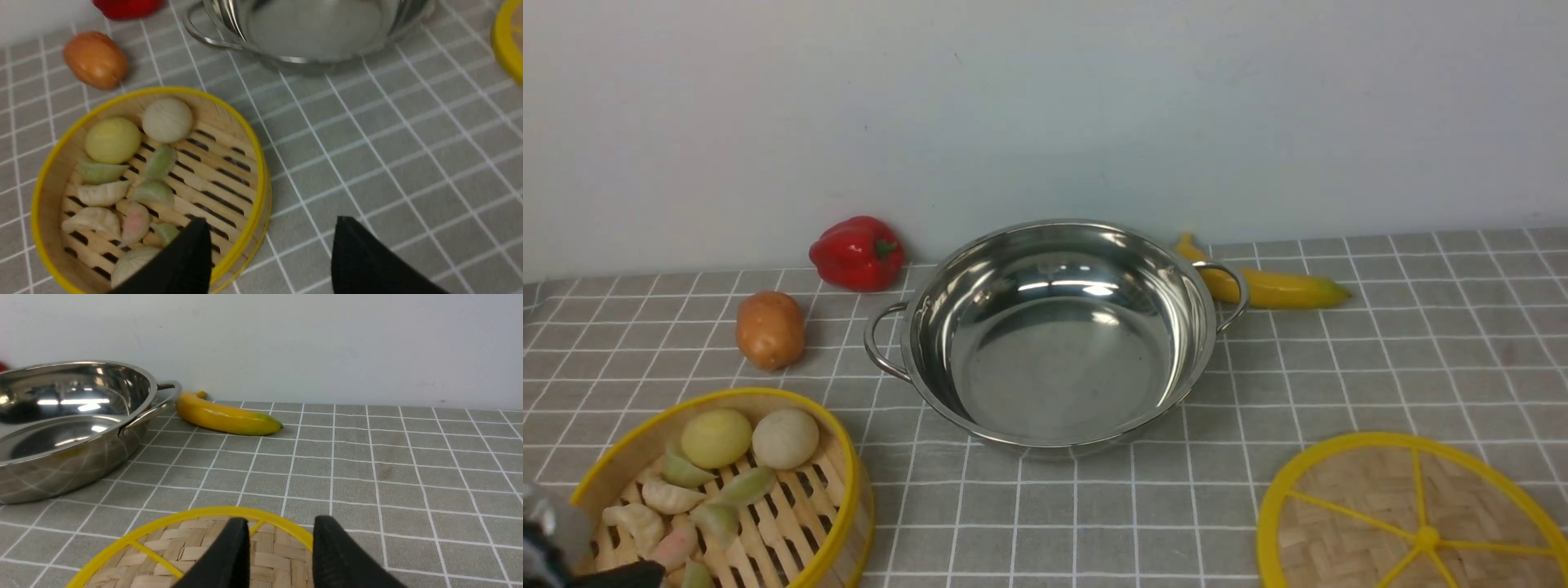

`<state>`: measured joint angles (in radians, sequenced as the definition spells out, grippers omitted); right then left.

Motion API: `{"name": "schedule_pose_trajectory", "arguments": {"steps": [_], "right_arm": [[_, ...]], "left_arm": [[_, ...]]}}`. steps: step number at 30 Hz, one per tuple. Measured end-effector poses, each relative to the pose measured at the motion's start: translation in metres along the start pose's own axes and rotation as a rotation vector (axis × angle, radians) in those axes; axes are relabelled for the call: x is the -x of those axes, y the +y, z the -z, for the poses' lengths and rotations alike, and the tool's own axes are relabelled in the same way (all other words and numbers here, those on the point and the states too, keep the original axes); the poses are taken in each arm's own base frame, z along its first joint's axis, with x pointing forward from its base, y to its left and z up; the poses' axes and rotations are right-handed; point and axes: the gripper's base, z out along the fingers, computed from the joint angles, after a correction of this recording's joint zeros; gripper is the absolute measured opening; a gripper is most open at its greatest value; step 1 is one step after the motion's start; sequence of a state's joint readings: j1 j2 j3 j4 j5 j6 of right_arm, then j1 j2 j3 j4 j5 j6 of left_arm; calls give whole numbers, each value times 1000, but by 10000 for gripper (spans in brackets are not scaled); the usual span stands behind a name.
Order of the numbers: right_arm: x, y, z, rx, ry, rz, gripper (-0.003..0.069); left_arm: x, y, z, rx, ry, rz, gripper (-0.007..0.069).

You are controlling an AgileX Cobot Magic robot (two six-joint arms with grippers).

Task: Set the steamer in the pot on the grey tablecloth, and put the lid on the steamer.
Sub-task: 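Grasp the rim of the steamer basket holding the buns with the left gripper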

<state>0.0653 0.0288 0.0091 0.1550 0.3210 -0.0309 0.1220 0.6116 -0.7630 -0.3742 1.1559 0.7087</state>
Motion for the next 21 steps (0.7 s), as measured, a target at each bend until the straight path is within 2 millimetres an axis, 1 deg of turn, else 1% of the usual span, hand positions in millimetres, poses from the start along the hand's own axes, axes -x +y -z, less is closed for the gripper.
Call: {"name": "schedule_pose_trajectory", "arguments": {"steps": [3,4,5,6,8,9,11,12,15,19,21], "right_arm": [[0,0,0,0,0,0,243],[0,0,0,0,0,0,243],[0,0,0,0,0,0,243],[0,0,0,0,0,0,243],[0,0,0,0,0,0,243],[0,0,0,0,0,-1,243],[0,0,0,0,0,-1,243],[0,0,0,0,0,-1,243],[0,0,0,0,0,-1,243],[0,0,0,0,0,-1,243],[0,0,0,0,0,-1,243]], "left_arm": [[12,14,-26,-82,65,-39,377],[12,15,-27,-90,65,-39,377],[16,23,-44,-138,108,-15,377],[17,24,-48,-149,121,-9,377],[17,35,-74,-216,214,39,377],[17,36,-76,-221,221,44,377],[15,41,-93,-262,281,73,376],[13,46,-106,-290,325,95,372],[9,54,-131,-320,390,136,346],[5,62,-152,-321,420,164,336],[4,64,-157,-319,424,171,336]]}}
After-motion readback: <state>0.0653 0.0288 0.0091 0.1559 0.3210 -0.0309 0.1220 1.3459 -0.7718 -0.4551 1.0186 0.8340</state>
